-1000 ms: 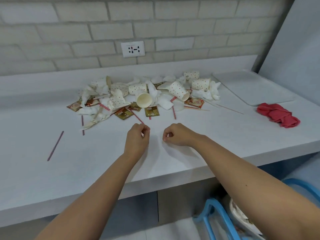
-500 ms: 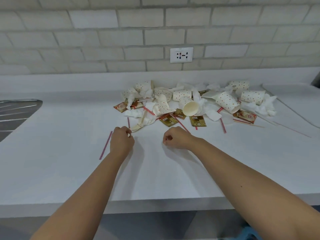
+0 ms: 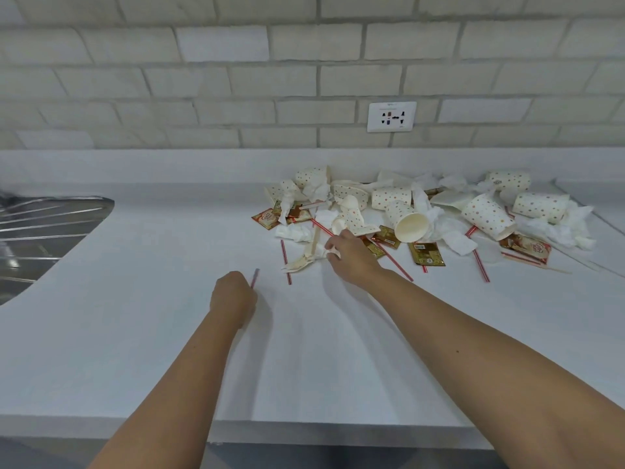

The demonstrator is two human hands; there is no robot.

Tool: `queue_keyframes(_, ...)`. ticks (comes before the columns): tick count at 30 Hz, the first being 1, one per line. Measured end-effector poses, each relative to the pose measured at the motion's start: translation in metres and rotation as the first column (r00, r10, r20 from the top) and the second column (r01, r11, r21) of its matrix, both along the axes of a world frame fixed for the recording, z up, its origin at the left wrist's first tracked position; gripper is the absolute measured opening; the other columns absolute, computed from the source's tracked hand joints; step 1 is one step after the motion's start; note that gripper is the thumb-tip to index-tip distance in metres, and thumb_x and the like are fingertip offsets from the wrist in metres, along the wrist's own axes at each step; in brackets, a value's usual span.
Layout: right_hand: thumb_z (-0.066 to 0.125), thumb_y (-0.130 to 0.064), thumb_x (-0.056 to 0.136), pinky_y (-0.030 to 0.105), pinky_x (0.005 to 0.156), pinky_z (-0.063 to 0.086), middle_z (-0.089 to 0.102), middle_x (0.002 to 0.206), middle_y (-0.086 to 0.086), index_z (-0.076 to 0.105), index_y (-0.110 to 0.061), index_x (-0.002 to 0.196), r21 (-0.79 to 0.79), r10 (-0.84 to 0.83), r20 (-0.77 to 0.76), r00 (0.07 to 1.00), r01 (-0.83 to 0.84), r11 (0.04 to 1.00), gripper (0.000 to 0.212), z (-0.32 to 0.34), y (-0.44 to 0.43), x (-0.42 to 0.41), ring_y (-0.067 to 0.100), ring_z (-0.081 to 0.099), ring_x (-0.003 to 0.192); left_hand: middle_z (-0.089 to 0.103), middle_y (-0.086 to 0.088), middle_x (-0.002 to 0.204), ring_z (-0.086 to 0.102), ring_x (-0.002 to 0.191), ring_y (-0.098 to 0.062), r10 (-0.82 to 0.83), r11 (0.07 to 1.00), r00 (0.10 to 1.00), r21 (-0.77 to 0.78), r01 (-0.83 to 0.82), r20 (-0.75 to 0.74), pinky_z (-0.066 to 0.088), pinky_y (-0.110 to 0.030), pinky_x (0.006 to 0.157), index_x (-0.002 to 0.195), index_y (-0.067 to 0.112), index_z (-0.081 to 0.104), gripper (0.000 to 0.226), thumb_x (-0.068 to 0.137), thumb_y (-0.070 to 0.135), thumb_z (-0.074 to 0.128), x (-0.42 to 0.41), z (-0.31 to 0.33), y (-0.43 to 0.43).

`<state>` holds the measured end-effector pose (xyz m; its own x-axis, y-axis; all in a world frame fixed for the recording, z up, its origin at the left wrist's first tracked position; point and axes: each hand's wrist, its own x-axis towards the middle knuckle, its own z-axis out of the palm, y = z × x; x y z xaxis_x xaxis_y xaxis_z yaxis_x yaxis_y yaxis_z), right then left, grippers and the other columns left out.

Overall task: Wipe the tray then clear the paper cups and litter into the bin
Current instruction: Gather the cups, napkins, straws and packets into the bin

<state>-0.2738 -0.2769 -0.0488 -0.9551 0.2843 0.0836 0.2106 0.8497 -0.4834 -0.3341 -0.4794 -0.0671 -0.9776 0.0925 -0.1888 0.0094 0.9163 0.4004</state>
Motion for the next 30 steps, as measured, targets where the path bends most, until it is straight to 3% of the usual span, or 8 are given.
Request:
queue_keyframes(6,0.044,0.006,0.084,0.041,0.105,0.036,0.028,0.146,0.008,0.035,-0.019,0.143,0.219,0.165,0.16,0.973,-0.198,0.955,0.064,-0.004,-0.008,-0.024,0.03,0.029,0.129,0.051,-0.005,0.08,0.054,0.09,-0.027,-0.115,0.989,0.992,-0.09,0.12,0.052,0.043,-0.031,0.071,0.074,0.006,0.048,0.016,0.089,0.006,0.041,0.001,-0.001,0.018)
queue_keyframes(9,0.044,0.001,0.088,0.041,0.101,0.035,0.036,0.138,0.008,0.039,-0.02,0.14,0.322,0.182,0.201,0.962,-0.241,0.916,0.056,-0.012,-0.006,-0.034,0.029,0.034,0.126,0.054,-0.014,0.102,0.054,0.102,-0.03,-0.137,0.98,0.989,-0.135,0.143,0.056,0.046,-0.032,0.08,0.098,-0.002,0.057,0.021,0.088,0.005,0.039,0.006,-0.002,0.024)
queue_keyframes(11,0.049,-0.008,0.092,0.038,0.096,0.035,0.041,0.129,0.007,0.047,-0.019,0.133,0.349,0.218,0.18,0.959,-0.269,0.898,0.042,-0.014,-0.003,-0.041,0.028,0.038,0.121,0.052,-0.012,0.095,0.05,0.087,-0.025,-0.135,0.981,0.991,-0.137,0.137,0.021,0.047,-0.032,0.082,0.084,0.0,0.053,0.015,0.088,0.0,0.038,0.004,-0.003,0.026)
queue_keyframes(15,0.051,-0.021,0.094,0.034,0.09,0.035,0.044,0.126,0.008,0.053,-0.011,0.124,0.427,0.345,0.198,0.917,-0.398,0.812,0.031,-0.013,0.002,-0.047,0.026,0.039,0.118,0.038,-0.002,0.069,0.036,0.058,-0.014,-0.035,0.995,0.999,0.097,0.038,-0.022,0.031,-0.024,0.049,0.063,0.012,0.026,0.033,0.091,-0.001,0.037,-0.007,0.001,0.034)
queue_keyframes(18,0.048,-0.02,0.096,0.033,0.084,0.034,0.043,0.122,0.009,0.054,-0.008,0.119,0.468,0.439,0.174,0.882,-0.466,0.751,0.026,-0.017,0.005,-0.046,0.026,0.04,0.114,0.041,-0.004,0.077,0.044,0.071,-0.02,0.072,0.955,0.997,0.29,-0.059,-0.032,0.034,-0.027,0.06,0.082,0.005,0.034,0.014,0.091,-0.006,0.032,-0.014,0.001,0.045)
queue_keyframes(24,0.038,-0.021,0.101,0.037,0.091,0.034,0.043,0.126,0.011,0.053,0.001,0.115,0.336,0.472,-0.081,0.878,-0.422,0.842,0.03,0.007,0.011,-0.049,0.026,0.042,0.114,0.049,-0.015,0.096,0.043,0.085,-0.026,0.107,0.92,0.993,0.374,-0.115,0.041,0.034,-0.032,0.07,0.1,0.003,0.035,0.009,0.093,-0.002,0.034,-0.027,0.001,0.059)
queue_keyframes(27,0.034,-0.019,0.102,0.034,0.074,0.037,0.052,0.091,0.01,0.048,0.001,0.098,0.053,0.423,-0.245,0.872,-0.424,0.904,0.025,0.036,0.009,-0.056,0.027,0.05,0.085,0.059,-0.022,0.107,0.054,0.09,-0.033,0.066,0.941,0.998,0.334,-0.064,0.005,0.037,-0.031,0.07,0.096,0.0,0.048,0.019,0.095,0.019,0.048,-0.034,-0.006,0.067)
queue_keyframes(30,0.03,-0.02,0.103,0.022,0.052,0.026,0.035,0.063,-0.004,0.036,-0.011,0.083,-0.213,0.327,-0.318,0.89,-0.403,0.89,0.023,0.062,0.006,-0.062,0.012,0.036,0.057,0.055,-0.01,0.073,0.054,0.076,-0.027,0.052,0.96,0.999,0.274,-0.05,-0.002,0.035,-0.027,0.056,0.067,0.008,0.043,0.038,0.085,0.035,0.063,-0.037,-0.006,0.071)
